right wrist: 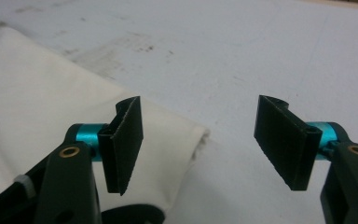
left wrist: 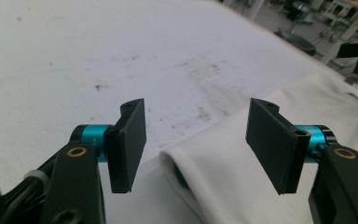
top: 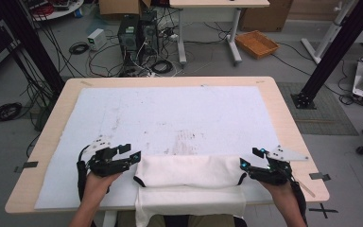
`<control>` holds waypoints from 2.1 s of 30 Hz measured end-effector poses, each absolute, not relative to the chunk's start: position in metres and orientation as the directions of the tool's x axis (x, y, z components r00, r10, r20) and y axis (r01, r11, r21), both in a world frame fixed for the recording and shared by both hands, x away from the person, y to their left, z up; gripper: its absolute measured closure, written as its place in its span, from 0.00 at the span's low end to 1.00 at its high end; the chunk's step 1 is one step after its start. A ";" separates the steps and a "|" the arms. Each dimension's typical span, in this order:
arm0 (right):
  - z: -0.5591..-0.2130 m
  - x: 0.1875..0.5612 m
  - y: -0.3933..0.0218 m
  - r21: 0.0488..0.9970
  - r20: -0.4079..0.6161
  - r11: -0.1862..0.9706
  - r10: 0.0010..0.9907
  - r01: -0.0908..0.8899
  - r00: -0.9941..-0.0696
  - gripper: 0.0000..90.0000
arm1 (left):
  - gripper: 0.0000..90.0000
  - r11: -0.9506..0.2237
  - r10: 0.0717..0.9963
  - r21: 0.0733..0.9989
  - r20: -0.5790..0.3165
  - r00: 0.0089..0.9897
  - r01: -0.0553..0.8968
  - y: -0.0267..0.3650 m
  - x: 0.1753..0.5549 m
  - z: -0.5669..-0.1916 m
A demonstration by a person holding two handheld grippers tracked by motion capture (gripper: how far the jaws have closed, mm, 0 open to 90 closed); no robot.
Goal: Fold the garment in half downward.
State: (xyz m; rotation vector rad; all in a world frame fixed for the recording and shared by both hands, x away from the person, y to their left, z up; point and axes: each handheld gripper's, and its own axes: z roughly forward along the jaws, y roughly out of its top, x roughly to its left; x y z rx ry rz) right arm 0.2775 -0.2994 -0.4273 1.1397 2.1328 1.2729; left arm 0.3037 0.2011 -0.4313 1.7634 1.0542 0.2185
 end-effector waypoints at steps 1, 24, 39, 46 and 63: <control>-0.431 0.283 -0.297 0.849 0.069 0.257 0.812 0.461 -0.580 0.35 | 0.42 -0.118 0.745 0.815 -0.305 0.593 0.567 0.197 0.308 -0.435; -0.435 0.332 -0.272 0.805 0.018 0.367 0.770 0.465 -0.638 0.92 | 0.89 -0.106 0.722 0.784 -0.362 0.590 0.611 0.191 0.334 -0.439; -0.429 0.364 -0.268 0.809 0.009 0.269 0.883 0.522 -0.469 0.49 | 0.58 -0.019 0.798 0.787 -0.360 0.484 0.617 0.193 0.356 -0.435; -0.431 0.342 -0.289 0.812 0.113 0.187 0.879 0.553 -0.464 0.51 | 0.57 -0.061 0.768 0.768 -0.372 0.522 0.637 0.195 0.332 -0.442; -0.436 0.318 -0.288 0.797 0.059 0.312 0.813 0.517 -0.580 0.95 | 0.92 -0.107 0.723 0.828 -0.316 0.615 0.550 0.192 0.297 -0.435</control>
